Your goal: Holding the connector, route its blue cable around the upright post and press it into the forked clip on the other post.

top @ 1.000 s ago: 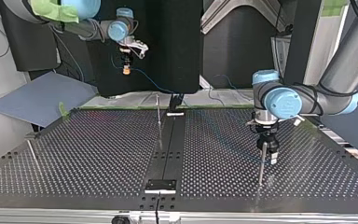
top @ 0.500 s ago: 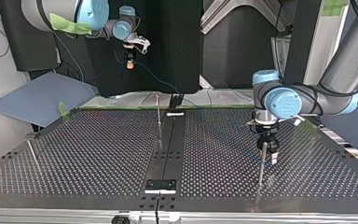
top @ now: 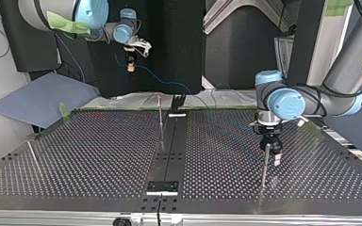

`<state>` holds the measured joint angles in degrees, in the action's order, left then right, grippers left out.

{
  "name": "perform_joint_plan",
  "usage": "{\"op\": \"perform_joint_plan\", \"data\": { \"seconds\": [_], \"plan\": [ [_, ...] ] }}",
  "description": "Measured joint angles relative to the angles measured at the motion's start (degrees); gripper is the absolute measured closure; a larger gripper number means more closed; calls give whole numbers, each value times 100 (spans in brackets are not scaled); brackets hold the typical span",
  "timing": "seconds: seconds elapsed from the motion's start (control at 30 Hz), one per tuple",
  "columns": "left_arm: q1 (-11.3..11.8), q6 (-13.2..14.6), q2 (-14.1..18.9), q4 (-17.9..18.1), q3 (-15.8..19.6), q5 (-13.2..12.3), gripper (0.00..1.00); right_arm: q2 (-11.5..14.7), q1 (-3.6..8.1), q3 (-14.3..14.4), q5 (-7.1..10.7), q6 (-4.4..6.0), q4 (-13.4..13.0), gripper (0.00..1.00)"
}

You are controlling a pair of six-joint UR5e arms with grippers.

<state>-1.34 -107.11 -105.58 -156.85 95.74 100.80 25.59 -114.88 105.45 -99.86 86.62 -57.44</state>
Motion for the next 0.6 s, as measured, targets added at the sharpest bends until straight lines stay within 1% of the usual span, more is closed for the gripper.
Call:
{"op": "perform_joint_plan", "data": {
  "seconds": [0.23, 0.43, 0.6],
  "plan": [
    [-8, 10, 0, -46, 2, 98, 0, 326, -3, -2, 6, -7, 259, 100],
    [-14, 15, 0, -99, 0, 146, 0, 657, 13, -2, 22, -5, 322, 100],
    [-17, 18, 0, -117, 1, 157, 0, 959, 75, -2, 42, 1, 345, 100]
  ]
}}
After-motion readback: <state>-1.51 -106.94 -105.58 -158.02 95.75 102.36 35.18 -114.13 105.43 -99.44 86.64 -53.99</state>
